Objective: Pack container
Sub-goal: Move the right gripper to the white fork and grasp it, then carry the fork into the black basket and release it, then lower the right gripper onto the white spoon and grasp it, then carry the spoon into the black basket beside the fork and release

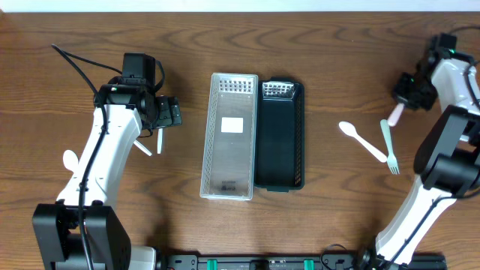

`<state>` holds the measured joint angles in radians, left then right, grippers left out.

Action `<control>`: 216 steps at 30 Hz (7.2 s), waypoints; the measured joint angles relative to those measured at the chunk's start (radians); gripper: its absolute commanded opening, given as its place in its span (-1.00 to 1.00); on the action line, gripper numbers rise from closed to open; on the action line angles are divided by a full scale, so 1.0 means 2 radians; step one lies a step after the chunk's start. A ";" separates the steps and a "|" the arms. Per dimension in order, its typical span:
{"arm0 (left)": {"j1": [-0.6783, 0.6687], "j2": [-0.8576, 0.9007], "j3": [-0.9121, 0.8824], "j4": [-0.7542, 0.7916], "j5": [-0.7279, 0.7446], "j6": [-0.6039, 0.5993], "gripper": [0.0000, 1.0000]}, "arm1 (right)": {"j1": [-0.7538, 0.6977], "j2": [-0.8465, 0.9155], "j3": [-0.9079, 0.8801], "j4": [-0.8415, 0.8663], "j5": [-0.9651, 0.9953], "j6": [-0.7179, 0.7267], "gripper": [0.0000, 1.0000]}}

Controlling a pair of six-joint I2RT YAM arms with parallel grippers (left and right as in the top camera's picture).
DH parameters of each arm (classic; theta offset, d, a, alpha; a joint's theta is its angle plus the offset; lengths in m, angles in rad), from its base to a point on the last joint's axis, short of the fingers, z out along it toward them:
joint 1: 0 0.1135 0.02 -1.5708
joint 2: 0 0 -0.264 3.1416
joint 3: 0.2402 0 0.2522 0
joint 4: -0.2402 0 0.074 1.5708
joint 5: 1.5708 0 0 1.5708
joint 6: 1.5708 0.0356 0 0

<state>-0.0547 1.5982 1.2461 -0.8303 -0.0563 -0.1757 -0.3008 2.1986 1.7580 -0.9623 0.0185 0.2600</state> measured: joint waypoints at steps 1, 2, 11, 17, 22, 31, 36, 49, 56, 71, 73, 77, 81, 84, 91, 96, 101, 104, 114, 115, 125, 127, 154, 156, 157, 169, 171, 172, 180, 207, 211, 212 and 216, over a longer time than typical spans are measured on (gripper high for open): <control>0.000 0.000 0.000 0.000 0.000 0.000 0.96 | 0.010 -0.014 0.001 -0.006 0.000 -0.001 -0.97; 0.000 0.000 0.000 0.000 0.000 0.000 0.96 | 0.023 -0.033 0.003 -0.012 0.000 -0.001 -0.97; 0.000 0.000 0.000 -0.003 0.000 0.000 0.96 | 0.181 -0.200 0.042 -0.065 -0.020 0.030 -0.97; 0.000 0.000 0.000 -0.005 0.000 0.000 0.96 | 0.297 -0.201 0.037 -0.102 -0.029 0.081 -0.98; 0.000 0.000 0.000 -0.006 0.000 0.000 0.96 | 0.363 -0.180 -0.006 -0.092 -0.035 0.120 -0.98; 0.000 0.000 0.000 -0.007 0.000 0.000 0.96 | 0.407 -0.170 -0.162 -0.006 -0.038 0.152 -0.66; 0.000 0.000 0.000 -0.007 0.000 0.000 0.96 | 0.412 -0.170 -0.211 0.013 -0.039 0.156 -0.09; 0.000 0.000 0.000 -0.008 0.000 0.000 0.96 | 0.391 -0.166 -0.051 -0.056 -0.038 0.056 0.55; 0.000 0.000 0.000 -0.013 0.000 0.000 0.96 | 0.264 -0.170 0.137 -0.195 -0.022 -0.173 0.99; 0.000 0.000 0.000 -0.013 0.000 0.000 0.96 | 0.122 -0.163 -0.059 -0.143 -0.021 -0.449 0.98; 0.000 0.000 0.000 -0.013 0.000 0.000 0.96 | 0.123 -0.158 -0.103 -0.117 -0.023 -0.459 0.98; 0.000 0.000 0.000 -0.013 0.000 0.000 0.96 | 0.126 -0.150 -0.167 -0.065 -0.022 -0.472 0.99; 0.000 0.000 0.000 -0.013 0.000 0.000 0.96 | 0.129 -0.147 -0.202 -0.020 -0.023 -0.480 0.99; 0.000 0.000 0.000 -0.013 0.000 0.000 0.96 | 0.130 -0.147 -0.215 0.000 -0.027 -0.499 0.96; 0.000 0.000 0.000 -0.014 0.000 0.000 0.96 | 0.130 -0.133 -0.220 0.022 -0.034 -0.533 0.96; 0.000 0.000 0.000 -0.017 0.000 0.000 0.96 | 0.130 -0.101 -0.220 0.024 -0.034 -0.541 0.82; 0.000 0.000 0.000 -0.017 0.000 0.000 0.96 | 0.130 -0.095 -0.219 0.031 -0.032 -0.544 0.73; 0.000 0.000 0.000 -0.017 0.000 0.000 0.96 | 0.130 -0.095 -0.219 0.033 -0.031 -0.545 0.63; 0.000 0.000 0.000 -0.017 0.000 0.000 0.96 | 0.130 -0.095 -0.219 0.033 -0.032 -0.544 0.14; 0.000 0.000 0.000 -0.017 0.000 0.000 0.96 | 0.130 -0.095 -0.219 0.033 -0.032 -0.543 0.09; 0.000 0.000 0.000 -0.017 0.000 0.000 0.96 | 0.130 -0.094 -0.219 0.037 -0.032 -0.534 0.06; 0.000 0.000 0.000 -0.017 0.000 0.000 0.96 | 0.130 -0.094 -0.219 0.046 -0.033 -0.528 0.11; 0.000 0.000 0.000 -0.017 0.000 0.000 0.96 | 0.130 -0.092 -0.219 0.074 -0.036 -0.513 -0.66; 0.000 0.000 0.000 -0.017 0.000 0.000 0.96 | 0.130 -0.092 -0.219 0.074 -0.036 -0.513 -0.74; 0.000 0.000 0.000 -0.017 0.000 0.000 0.96 | 0.130 -0.092 -0.219 0.074 -0.036 -0.512 -0.77; 0.000 0.000 0.000 -0.017 0.000 0.000 0.96 | 0.152 -0.095 -0.064 -0.014 -0.035 -0.392 -0.98; 0.000 0.000 0.000 -0.017 0.000 0.000 0.96 | 0.164 -0.103 -0.018 -0.026 -0.035 -0.363 -0.98; 0.000 0.000 0.000 -0.017 0.000 0.000 0.96 | 0.172 -0.109 0.008 -0.035 -0.035 -0.344 -0.97; 0.000 0.000 0.000 -0.017 0.000 0.000 0.97 | 0.272 -0.145 0.118 -0.053 -0.037 -0.135 -0.97; 0.000 0.000 0.000 -0.018 0.000 0.000 0.96 | 0.370 -0.137 -0.116 -0.014 -0.028 0.103 0.38; 0.000 0.000 0.000 -0.019 0.000 0.000 0.96 | 0.368 -0.137 -0.053 -0.052 -0.030 0.063 0.43; 0.000 0.000 0.000 -0.019 0.000 0.000 0.96 | 0.367 -0.137 -0.029 -0.065 -0.030 0.054 0.47; 0.000 0.000 0.000 -0.019 0.000 0.000 0.96 | 0.339 -0.137 0.089 -0.125 -0.020 0.017 0.75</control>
<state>-0.0547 1.5982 1.2465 -0.8673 -0.0559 -0.1757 0.3779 1.9244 1.9358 -1.2125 -0.0212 0.2943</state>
